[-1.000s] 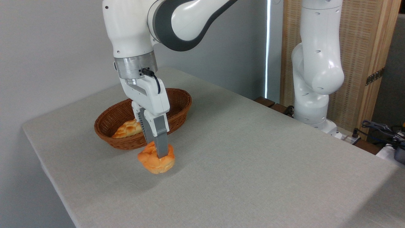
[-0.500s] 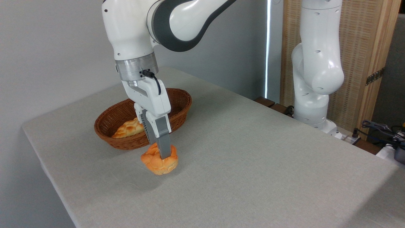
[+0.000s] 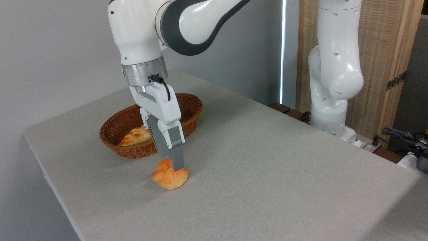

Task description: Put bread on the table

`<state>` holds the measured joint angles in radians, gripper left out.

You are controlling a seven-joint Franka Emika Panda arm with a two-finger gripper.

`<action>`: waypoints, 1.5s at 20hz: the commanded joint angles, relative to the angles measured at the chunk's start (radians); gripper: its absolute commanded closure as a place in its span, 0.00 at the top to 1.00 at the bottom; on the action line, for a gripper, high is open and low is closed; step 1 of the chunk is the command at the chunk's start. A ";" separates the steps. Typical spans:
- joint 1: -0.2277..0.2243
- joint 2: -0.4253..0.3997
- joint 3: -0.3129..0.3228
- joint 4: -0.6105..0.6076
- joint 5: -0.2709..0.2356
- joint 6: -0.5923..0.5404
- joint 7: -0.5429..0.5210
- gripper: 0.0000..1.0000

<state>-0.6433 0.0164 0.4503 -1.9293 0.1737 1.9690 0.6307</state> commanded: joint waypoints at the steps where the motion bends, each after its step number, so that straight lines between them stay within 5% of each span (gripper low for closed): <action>1: -0.004 -0.015 0.008 0.016 -0.005 -0.018 0.006 1.00; 8: 0.008 -0.015 0.085 0.170 -0.256 -0.139 -0.002 1.00; 10: 0.010 -0.015 0.096 0.199 -0.289 -0.174 -0.006 1.00; 14: 0.016 -0.015 0.096 0.274 -0.293 -0.303 -0.017 1.00; 20: 0.183 -0.030 -0.070 0.305 -0.280 -0.358 -0.019 1.00; 24: 0.197 -0.021 -0.065 0.328 -0.250 -0.358 -0.009 1.00; 30: 0.293 -0.015 -0.114 0.334 -0.240 -0.361 -0.009 1.00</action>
<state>-0.4041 -0.0058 0.3822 -1.6159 -0.0849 1.6319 0.6242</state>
